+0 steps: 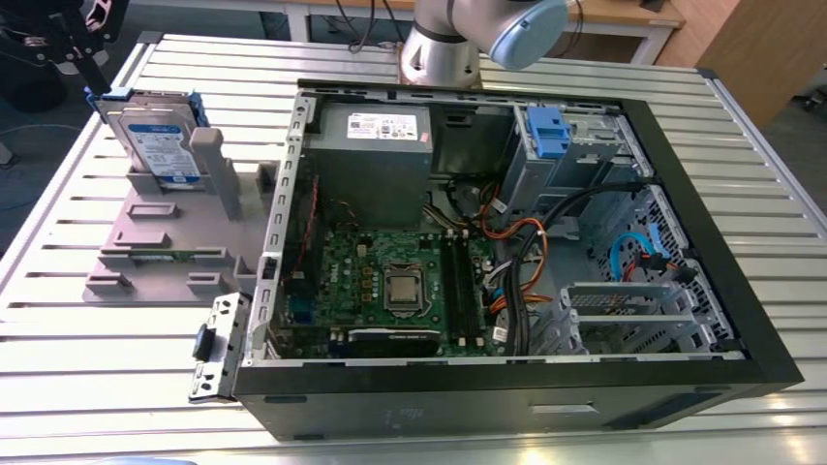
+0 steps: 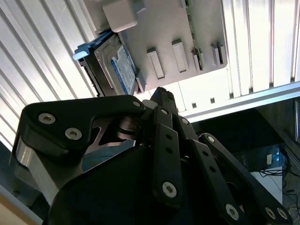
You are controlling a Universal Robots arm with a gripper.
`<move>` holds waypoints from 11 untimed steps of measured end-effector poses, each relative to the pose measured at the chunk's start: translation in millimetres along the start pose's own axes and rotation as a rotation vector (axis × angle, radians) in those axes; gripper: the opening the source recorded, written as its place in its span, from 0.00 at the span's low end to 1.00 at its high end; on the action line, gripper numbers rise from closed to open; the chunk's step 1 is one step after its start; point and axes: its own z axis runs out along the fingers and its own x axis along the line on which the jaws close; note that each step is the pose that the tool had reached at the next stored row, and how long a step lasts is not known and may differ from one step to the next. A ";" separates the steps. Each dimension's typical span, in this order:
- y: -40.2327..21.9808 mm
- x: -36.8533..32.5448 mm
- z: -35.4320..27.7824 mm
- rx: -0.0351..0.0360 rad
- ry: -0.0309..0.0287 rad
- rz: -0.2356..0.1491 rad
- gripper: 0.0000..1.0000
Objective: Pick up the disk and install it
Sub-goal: 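Pick up the disk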
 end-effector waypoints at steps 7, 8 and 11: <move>0.0 0.0 0.0 -0.0002 0.0004 -0.009 0.11; 0.0 0.0 0.0 -0.0002 0.0004 -0.011 0.11; 0.0 0.0 0.0 -0.0004 0.0006 -0.014 0.11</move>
